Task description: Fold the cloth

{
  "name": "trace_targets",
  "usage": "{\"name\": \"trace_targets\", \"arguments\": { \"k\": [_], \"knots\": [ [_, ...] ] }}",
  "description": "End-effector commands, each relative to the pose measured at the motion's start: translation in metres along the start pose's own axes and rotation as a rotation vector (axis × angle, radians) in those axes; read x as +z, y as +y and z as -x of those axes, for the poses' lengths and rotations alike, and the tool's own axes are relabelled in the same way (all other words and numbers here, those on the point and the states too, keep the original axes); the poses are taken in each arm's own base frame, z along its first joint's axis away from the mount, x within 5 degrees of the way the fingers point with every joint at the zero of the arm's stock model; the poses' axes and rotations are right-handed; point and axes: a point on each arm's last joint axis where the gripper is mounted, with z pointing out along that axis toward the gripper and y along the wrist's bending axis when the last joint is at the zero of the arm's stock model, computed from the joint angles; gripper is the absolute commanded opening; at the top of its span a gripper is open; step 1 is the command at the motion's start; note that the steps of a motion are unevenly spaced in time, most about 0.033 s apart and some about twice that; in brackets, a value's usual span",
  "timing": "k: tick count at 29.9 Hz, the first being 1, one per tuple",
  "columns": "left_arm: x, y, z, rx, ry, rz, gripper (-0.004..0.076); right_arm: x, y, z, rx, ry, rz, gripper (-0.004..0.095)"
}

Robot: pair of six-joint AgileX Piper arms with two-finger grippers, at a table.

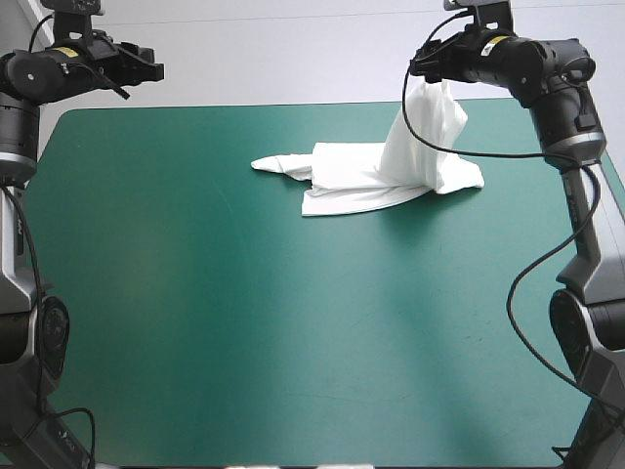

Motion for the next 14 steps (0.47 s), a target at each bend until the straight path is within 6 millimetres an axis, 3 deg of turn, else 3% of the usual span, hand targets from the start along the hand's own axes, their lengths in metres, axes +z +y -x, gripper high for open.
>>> {"name": "trace_targets", "arguments": {
  "k": [1,7,9,14],
  "knots": [
    [-0.032,-0.014,0.021,0.002,-0.081,-0.036,0.0536,-0.052,0.006,0.029,0.006,-0.131,-0.009,0.0762],
    [-0.031,-0.036,0.007,0.008,0.093,-0.183,0.0543,-0.083,0.007,0.02,-0.037,0.038,-0.042,0.0647],
    [-0.028,-0.051,0.006,0.024,0.117,-0.228,0.0541,-0.091,0.005,0.011,-0.053,0.144,-0.074,0.0641],
    [-0.017,-0.097,0.003,0.09,0.137,-0.315,0.054,-0.102,0.003,0.0,-0.045,0.189,-0.119,0.0632]
  ]
}}
